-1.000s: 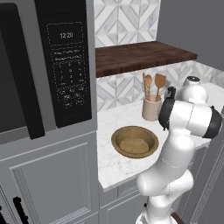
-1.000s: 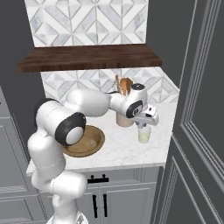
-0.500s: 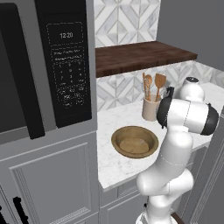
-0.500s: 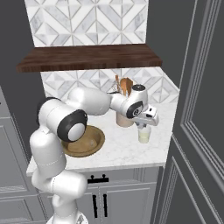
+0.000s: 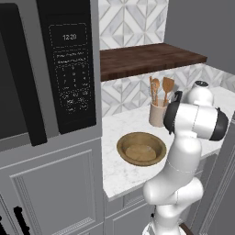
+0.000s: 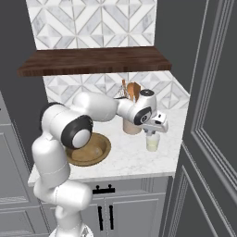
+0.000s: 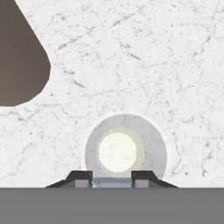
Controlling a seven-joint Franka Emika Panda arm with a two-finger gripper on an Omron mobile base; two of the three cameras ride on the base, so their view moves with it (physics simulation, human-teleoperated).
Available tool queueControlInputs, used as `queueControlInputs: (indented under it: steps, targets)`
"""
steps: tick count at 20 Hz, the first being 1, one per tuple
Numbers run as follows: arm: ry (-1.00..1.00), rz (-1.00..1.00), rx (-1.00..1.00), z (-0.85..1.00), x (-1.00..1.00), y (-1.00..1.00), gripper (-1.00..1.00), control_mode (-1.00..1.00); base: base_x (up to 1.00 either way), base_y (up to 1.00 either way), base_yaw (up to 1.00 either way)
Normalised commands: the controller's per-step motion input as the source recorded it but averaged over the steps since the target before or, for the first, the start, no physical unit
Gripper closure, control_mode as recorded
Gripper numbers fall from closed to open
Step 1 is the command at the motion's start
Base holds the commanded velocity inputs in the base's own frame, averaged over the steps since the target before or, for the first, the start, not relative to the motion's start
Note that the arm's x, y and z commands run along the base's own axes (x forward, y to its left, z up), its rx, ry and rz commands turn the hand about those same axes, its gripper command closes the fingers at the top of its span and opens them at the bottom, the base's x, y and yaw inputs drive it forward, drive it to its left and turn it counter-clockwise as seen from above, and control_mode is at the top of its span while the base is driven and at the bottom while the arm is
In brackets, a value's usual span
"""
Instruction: Grab a lemon wedge from the fridge and one ice cube from the ice bowl, and put them in the glass of lemonade.
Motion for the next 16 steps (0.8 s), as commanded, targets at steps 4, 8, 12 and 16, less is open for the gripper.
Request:
queueControlInputs:
  steps: [4,8,12,16]
  targets:
    - [0.00,0.01,0.00,0.00,0.11,-0.08,1.00,-1.00,0.00,0.00,0.00]
    - [0.00,0.00,0.00,0.00,0.03,-0.04,1.00,-1.00,0.00,0.00,0.00]
    - [0.00,0.00,0.00,-0.01,0.00,-0.06,1.00,-1.00,0.00,0.00,0.00]
    - [0.00,0.00,0.00,0.00,0.01,-0.10,1.00,-1.00,0.00,0.00,0.00]
